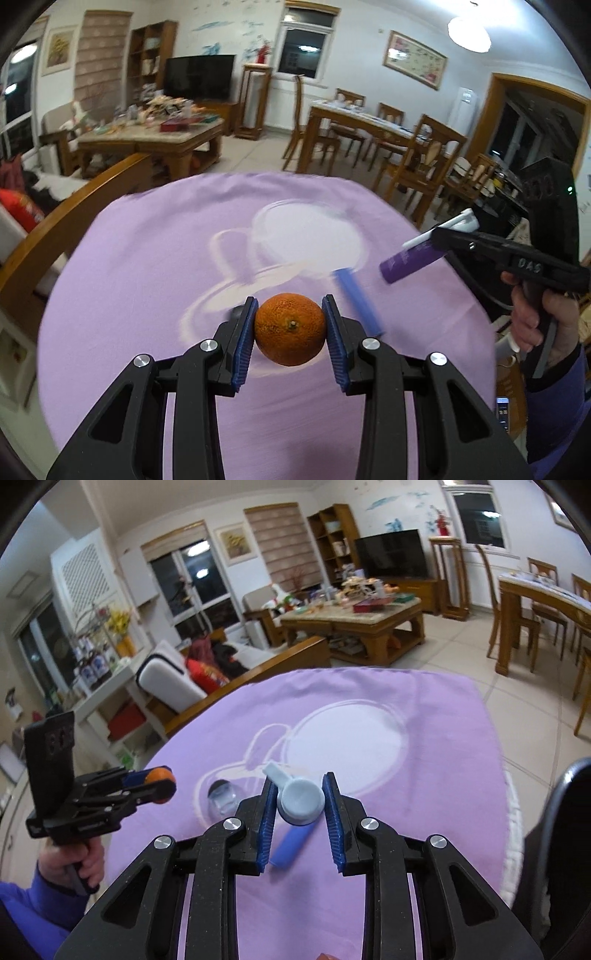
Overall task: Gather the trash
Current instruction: 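Carry the orange and spray bottle into the black bin and open both grippers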
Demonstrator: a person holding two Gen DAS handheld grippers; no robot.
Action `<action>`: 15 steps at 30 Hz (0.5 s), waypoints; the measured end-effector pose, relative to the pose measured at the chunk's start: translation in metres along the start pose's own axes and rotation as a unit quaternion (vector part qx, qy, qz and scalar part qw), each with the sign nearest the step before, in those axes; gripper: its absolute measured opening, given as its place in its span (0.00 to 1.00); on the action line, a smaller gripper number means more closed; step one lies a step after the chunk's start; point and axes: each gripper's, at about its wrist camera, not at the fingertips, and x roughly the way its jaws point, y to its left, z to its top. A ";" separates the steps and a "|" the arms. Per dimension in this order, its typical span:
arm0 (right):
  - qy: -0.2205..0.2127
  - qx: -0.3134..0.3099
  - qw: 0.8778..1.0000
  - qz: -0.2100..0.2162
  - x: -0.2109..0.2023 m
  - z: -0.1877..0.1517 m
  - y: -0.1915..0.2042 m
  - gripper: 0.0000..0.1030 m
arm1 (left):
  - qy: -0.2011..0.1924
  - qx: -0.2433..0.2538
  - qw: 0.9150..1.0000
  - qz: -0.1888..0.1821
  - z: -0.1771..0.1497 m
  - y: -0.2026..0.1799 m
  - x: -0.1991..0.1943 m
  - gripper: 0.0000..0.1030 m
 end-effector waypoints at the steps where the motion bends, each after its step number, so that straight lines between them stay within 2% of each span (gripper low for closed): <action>1: -0.006 0.005 1.000 0.000 -0.007 -0.002 -0.005 0.25 | -0.002 0.007 1.000 -0.009 0.004 -0.010 0.002 0.35; 9: -0.063 0.049 0.996 -0.031 -0.075 -0.018 -0.052 0.25 | -0.015 0.059 0.996 -0.067 0.032 -0.092 0.023 0.35; 15: -0.111 0.099 0.986 -0.070 -0.135 -0.041 -0.100 0.25 | -0.021 0.100 0.989 -0.109 0.047 -0.158 0.047 0.35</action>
